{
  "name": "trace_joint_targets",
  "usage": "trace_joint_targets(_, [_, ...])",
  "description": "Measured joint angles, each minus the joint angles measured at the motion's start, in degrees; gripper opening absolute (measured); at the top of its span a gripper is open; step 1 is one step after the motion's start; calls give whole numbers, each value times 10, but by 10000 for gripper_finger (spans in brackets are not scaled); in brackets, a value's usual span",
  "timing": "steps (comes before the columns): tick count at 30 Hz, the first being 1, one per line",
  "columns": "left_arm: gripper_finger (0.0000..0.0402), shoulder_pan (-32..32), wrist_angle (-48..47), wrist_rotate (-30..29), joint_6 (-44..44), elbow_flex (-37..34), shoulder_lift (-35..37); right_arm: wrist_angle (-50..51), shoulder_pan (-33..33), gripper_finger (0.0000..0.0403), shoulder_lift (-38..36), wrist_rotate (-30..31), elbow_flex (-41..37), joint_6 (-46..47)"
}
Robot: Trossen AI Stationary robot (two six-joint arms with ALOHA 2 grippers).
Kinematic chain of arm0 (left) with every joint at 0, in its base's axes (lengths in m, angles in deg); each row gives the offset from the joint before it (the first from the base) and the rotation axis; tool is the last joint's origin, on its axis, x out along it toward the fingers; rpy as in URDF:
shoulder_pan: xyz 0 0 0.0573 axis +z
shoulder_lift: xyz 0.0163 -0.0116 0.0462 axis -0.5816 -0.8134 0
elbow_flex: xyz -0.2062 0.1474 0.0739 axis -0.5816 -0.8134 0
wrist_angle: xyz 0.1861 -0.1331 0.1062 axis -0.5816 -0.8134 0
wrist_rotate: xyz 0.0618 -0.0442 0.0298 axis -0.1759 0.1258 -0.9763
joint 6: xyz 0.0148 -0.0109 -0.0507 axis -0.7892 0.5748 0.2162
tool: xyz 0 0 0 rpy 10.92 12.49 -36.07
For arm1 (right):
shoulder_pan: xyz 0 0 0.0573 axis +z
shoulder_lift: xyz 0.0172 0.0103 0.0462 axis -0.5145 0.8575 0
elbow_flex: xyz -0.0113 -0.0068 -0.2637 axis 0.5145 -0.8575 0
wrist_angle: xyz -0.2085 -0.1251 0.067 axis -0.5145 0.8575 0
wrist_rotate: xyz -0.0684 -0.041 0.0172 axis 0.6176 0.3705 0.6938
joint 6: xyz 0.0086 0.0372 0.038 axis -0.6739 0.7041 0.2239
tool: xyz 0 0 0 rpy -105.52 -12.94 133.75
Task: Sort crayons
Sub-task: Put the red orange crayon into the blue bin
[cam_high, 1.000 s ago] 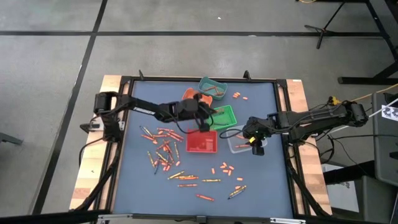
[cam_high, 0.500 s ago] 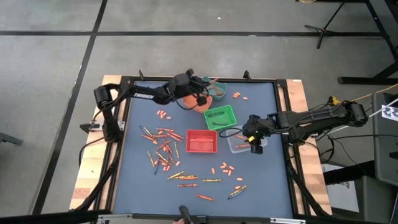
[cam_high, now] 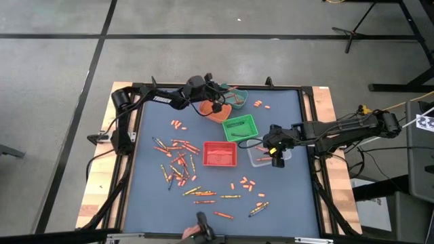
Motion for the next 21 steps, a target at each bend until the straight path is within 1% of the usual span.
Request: trace_joint_targets(21, [6, 6, -6, 0, 1, 0, -1, 0, 0, 145, 0, 0, 0, 0])
